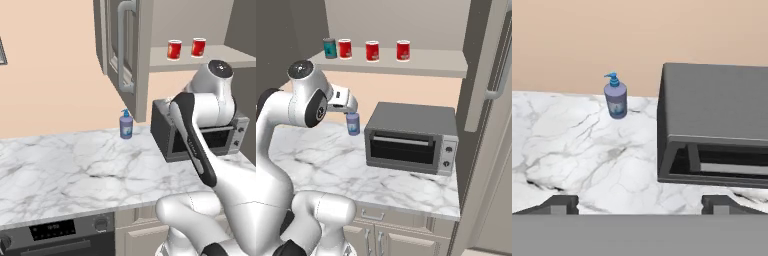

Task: Stack two cans on top of the other two cans in the cabinet.

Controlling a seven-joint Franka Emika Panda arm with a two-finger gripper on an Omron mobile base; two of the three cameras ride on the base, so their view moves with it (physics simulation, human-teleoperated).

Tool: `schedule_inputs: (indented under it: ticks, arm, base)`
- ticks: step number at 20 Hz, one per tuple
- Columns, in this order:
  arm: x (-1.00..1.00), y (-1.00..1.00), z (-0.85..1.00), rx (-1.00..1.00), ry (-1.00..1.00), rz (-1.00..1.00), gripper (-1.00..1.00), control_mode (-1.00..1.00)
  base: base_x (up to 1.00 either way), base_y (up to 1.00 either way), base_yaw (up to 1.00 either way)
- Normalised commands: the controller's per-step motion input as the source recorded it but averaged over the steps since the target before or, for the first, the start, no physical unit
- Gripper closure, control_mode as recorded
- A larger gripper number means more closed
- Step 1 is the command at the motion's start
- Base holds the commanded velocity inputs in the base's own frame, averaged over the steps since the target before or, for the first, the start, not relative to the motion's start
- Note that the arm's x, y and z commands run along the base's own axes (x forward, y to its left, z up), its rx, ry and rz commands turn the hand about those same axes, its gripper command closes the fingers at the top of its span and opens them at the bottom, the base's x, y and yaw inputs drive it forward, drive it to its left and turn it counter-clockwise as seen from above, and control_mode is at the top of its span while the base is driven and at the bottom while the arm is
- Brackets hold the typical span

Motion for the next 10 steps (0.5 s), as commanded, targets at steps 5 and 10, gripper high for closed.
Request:
schedule_inputs:
  ticks: [5, 10]
  arm:
    - [-0.04, 0.0, 0.47, -0.09, -0.24, -0.08, -1.0, -1.0]
    - [-0.01, -0.02, 0.58, 0.0, -0.05, -0.07, -1.0, -1.0]
  base:
    - [0.0, 0.0, 0.0]
    - [0.0, 0.0, 0.0]
